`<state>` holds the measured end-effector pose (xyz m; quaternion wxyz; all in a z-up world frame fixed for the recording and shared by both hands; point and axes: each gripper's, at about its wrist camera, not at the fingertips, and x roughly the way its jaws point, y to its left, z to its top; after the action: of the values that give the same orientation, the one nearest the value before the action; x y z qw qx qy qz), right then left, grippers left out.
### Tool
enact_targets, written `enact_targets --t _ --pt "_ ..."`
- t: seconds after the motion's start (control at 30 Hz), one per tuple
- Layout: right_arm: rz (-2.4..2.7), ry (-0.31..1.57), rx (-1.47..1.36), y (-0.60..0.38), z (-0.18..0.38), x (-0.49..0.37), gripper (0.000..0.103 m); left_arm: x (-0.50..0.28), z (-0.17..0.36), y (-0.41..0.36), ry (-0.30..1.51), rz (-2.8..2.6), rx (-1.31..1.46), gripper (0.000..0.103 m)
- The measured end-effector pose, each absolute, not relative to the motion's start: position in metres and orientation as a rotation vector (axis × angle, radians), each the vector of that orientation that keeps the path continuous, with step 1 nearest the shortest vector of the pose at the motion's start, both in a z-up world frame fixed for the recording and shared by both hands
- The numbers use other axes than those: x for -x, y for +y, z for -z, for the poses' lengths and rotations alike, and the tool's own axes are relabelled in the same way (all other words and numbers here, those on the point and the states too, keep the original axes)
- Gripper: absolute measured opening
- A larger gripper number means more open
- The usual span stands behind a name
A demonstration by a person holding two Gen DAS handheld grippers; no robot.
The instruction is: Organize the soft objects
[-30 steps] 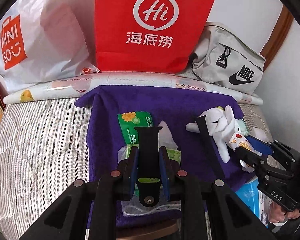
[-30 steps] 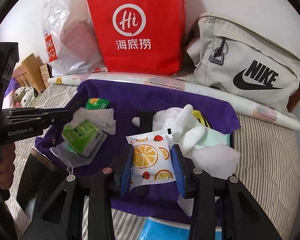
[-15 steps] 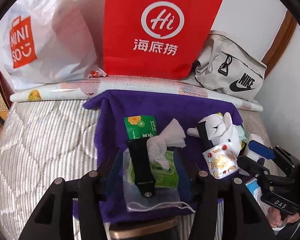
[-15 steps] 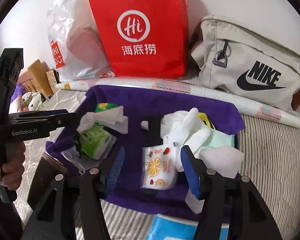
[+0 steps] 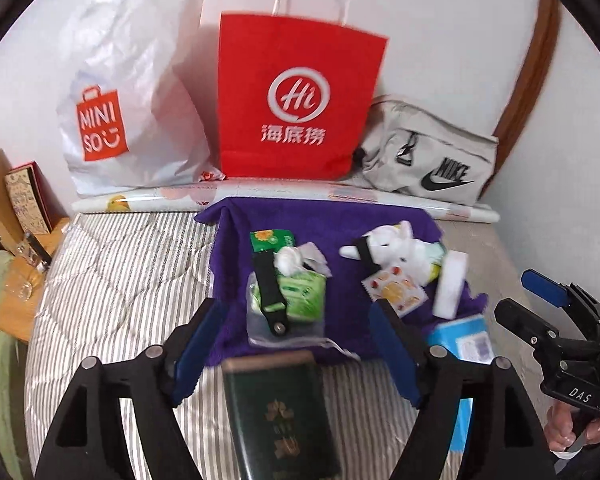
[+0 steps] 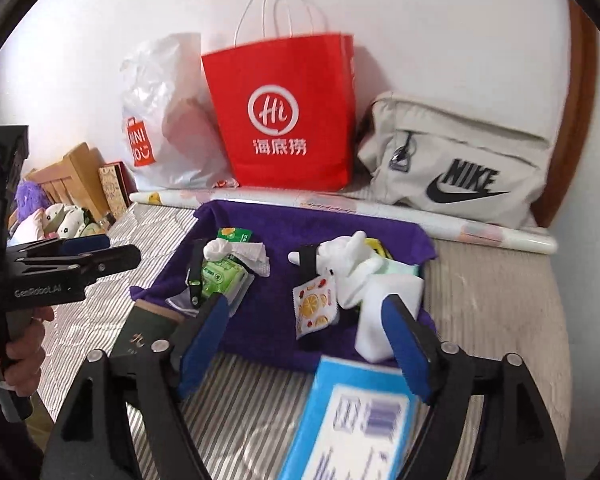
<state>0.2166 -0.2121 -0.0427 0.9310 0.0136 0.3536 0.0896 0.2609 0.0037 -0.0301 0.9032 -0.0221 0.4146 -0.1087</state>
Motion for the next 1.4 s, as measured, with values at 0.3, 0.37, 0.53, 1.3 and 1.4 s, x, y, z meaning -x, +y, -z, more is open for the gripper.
enact_targets --t 0.3,0.37,0.53,1.3,1.4 --pt "-0.142 0.662 -0.064 -0.226 0.013 -0.132 0.090 -0.169 -0.014 -0.015 0.753 0.233 0.001 0.094" --pt "-0.122 0.640 -0.070 -0.230 0.010 -0.112 0.090 -0.148 -0.021 -0.019 0.724 0.219 -0.021 0.097" --pt "-0.064 0.620 -0.070 -0.238 0.010 -0.078 0.091 -0.105 -0.026 -0.024 0.670 0.168 -0.040 0.098" --pt "-0.003 0.595 -0.070 -0.234 0.026 0.022 0.091 -0.018 0.001 -0.024 0.679 0.104 0.019 0.098" --pt "0.007 0.576 -0.061 -0.233 0.023 0.027 0.091 -0.015 0.001 -0.028 0.675 0.112 0.010 0.098"
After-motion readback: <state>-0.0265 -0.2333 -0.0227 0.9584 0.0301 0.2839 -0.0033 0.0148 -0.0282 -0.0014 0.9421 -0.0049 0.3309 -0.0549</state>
